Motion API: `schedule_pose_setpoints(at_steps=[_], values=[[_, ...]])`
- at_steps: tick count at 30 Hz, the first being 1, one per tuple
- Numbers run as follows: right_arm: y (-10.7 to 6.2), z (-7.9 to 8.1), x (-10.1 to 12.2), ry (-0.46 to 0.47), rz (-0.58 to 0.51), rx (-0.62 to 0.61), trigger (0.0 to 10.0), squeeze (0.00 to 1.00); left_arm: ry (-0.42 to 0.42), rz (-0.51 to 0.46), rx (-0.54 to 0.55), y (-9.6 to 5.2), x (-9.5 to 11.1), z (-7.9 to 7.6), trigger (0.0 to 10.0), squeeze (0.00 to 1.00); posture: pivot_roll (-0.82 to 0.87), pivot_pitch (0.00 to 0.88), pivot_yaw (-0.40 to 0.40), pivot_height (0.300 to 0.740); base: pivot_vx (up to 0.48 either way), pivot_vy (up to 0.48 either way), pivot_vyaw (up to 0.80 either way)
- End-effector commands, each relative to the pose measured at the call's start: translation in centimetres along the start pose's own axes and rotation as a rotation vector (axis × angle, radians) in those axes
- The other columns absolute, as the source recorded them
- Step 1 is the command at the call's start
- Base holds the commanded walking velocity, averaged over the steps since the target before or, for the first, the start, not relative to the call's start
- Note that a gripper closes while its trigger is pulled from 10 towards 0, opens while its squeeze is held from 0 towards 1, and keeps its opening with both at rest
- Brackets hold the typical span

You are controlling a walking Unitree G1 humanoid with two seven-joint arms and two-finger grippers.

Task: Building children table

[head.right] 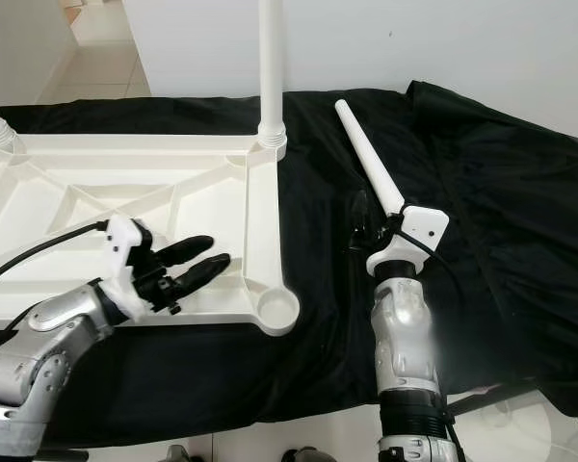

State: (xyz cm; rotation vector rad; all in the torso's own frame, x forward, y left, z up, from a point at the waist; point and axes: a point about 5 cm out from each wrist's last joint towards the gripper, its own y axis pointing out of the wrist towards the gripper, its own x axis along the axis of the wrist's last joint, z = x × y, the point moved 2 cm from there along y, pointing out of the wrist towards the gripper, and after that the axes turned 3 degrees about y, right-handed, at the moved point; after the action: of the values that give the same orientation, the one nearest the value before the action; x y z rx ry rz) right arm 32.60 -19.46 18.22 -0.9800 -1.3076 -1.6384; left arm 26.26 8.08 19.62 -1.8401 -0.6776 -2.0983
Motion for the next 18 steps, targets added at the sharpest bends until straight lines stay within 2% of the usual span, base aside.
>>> schedule_pose_setpoints(at_steps=[1, 2, 3, 5, 6, 8, 12, 17, 18], values=[[-0.1, -0.3, -0.3, -0.015, 0.016, -0.016, 10.0, 0.0, 0.035, 0.001, 0.004, 0.3, 0.2, -0.4, 10.0, 0.0, -0.03, 0.105, -0.026, 0.74, 0.0, 0.0, 0.0], [0.1, -0.6, -0.2, -0.026, 0.016, -0.031, 10.0, 0.0, 0.014, -0.03, -0.027, 0.9, 0.6, -1.3, 10.0, 0.0, -0.03, 0.103, -0.032, 0.74, 0.0, 0.0, 0.0], [0.3, -0.9, 0.0, -0.037, 0.015, -0.039, 10.0, 0.0, 0.013, -0.029, -0.013, 1.4, 0.6, -1.7, 10.0, 0.0, -0.04, 0.102, -0.038, 0.74, 0.0, 0.0, 0.0], [0.6, -1.5, 0.1, -0.049, 0.016, -0.057, 10.0, 0.0, -0.002, -0.018, 0.015, 2.7, 0.4, -2.2, 10.0, 0.0, -0.04, 0.099, -0.047, 0.74, 0.0, 0.0, 0.0], [0.6, -1.5, 0.1, -0.049, 0.016, -0.057, 10.0, 0.0, -0.002, -0.018, 0.015, 2.7, 0.4, -2.2, 10.0, 0.0, -0.04, 0.099, -0.047, 0.74, 0.0, 0.0, 0.0], [0.9, -2.1, 0.3, -0.065, 0.018, -0.071, 10.0, 0.0, 0.01, -0.052, 0.1, 4.2, 0.7, -2.0, 10.0, 0.0, -0.05, 0.1, -0.054, 0.74, 0.0, 0.0, 0.0], [1.1, -2.9, 0.3, -0.087, 0.027, -0.094, 10.0, 0.0, 0.001, -0.088, 0.175, 5.2, 1.2, -1.4, 10.0, 0.0, -0.05, 0.103, -0.056, 0.74, 0.0, 0.0, 0.0], [1.2, -3.6, 0.2, -0.1, 0.037, -0.111, 10.0, 0.0, 0.018, -0.118, 0.166, 5.2, 2.0, -0.9, 10.0, 0.0, -0.06, 0.112, -0.052, 0.74, 0.0, 0.0, 0.0], [1.2, -4.1, 0.1, -0.101, 0.044, -0.117, 10.0, 0.0, 0.036, -0.11, 0.174, 5.2, 2.0, -0.5, 10.0, 0.0, -0.06, 0.119, -0.045, 0.74, 0.0, 0.0, 0.0]])
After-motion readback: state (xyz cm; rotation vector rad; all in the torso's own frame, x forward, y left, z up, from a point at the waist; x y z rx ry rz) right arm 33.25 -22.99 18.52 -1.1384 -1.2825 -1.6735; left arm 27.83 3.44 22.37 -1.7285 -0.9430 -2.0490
